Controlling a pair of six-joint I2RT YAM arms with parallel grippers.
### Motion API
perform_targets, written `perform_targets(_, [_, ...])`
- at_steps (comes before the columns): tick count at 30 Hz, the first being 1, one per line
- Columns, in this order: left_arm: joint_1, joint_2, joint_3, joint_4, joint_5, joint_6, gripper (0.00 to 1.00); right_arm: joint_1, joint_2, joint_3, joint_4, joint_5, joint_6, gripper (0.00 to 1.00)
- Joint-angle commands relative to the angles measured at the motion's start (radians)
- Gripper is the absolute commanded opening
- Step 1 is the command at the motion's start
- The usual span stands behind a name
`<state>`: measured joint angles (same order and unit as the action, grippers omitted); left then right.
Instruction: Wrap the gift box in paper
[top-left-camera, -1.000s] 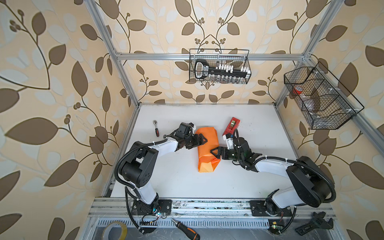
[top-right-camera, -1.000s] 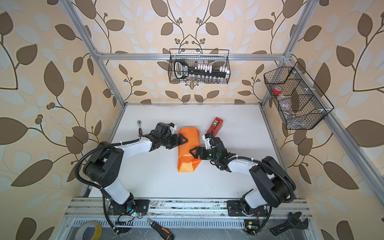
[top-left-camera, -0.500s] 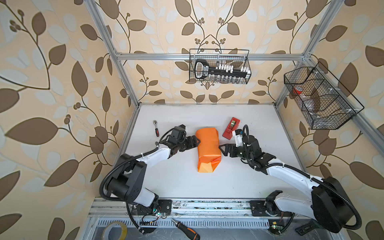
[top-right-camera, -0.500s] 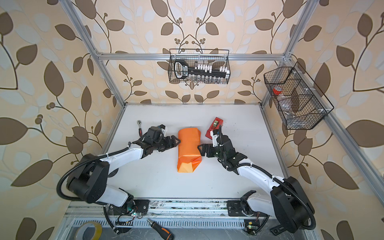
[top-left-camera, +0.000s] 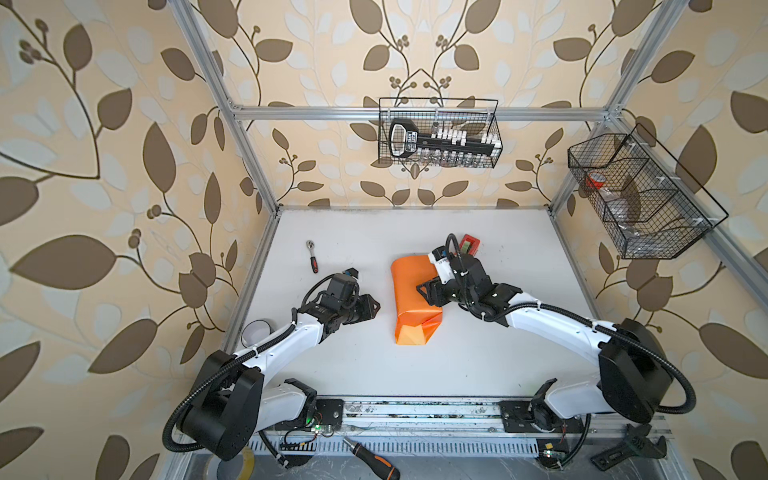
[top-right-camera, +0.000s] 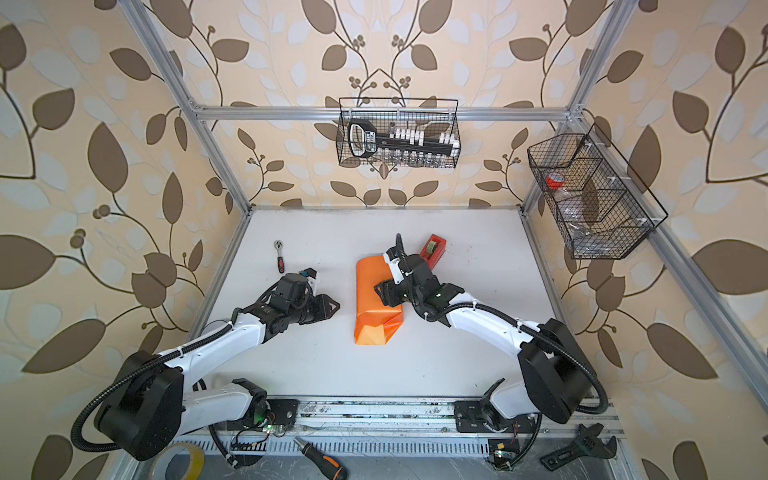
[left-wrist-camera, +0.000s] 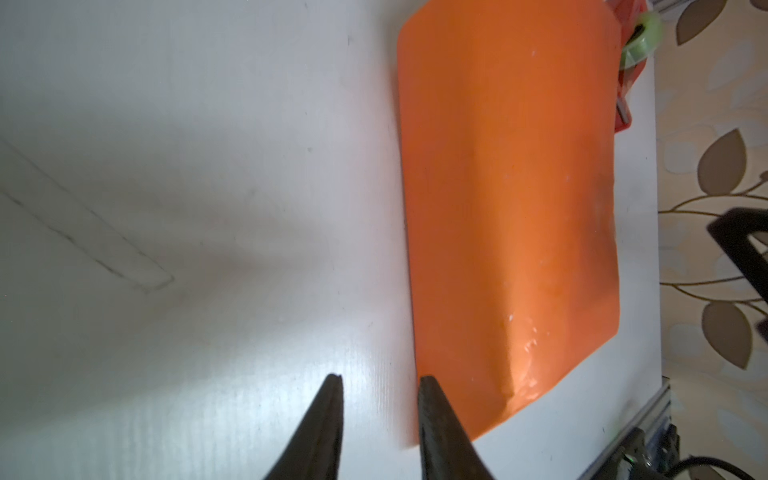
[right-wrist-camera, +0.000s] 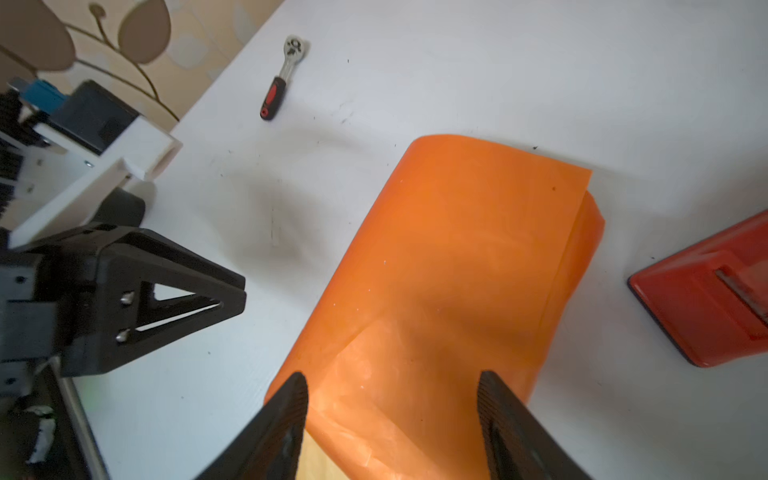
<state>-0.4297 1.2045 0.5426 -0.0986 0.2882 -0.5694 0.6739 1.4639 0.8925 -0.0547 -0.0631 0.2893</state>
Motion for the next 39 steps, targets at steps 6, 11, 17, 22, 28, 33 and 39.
perform_targets(6, [-0.138,-0.009,-0.09,0.126,0.003,-0.014,0.19,0.013,0.073,0.024,-0.02,-0.019,-0.039,0.53])
perform_targets(11, [-0.195,0.035,-0.104,0.214,-0.006,-0.025,0.14,0.013,0.076,-0.005,-0.013,-0.021,-0.034,0.5])
perform_targets(17, [-0.214,0.086,-0.089,0.28,-0.011,-0.03,0.1,0.014,0.079,-0.044,0.012,-0.026,-0.017,0.48])
perform_targets(22, [-0.252,0.099,-0.093,0.337,-0.027,-0.056,0.08,0.015,0.08,-0.064,0.024,-0.027,-0.009,0.47])
perform_targets(28, [-0.298,0.132,-0.087,0.384,-0.06,-0.083,0.07,0.016,0.073,-0.085,0.032,-0.023,-0.001,0.46])
perform_targets(33, [-0.328,0.16,-0.094,0.431,-0.094,-0.102,0.07,0.016,0.069,-0.098,0.039,-0.024,0.007,0.45])
perform_targets(39, [-0.367,0.194,-0.08,0.467,-0.147,-0.106,0.09,0.019,0.063,-0.112,0.045,-0.023,0.013,0.44])
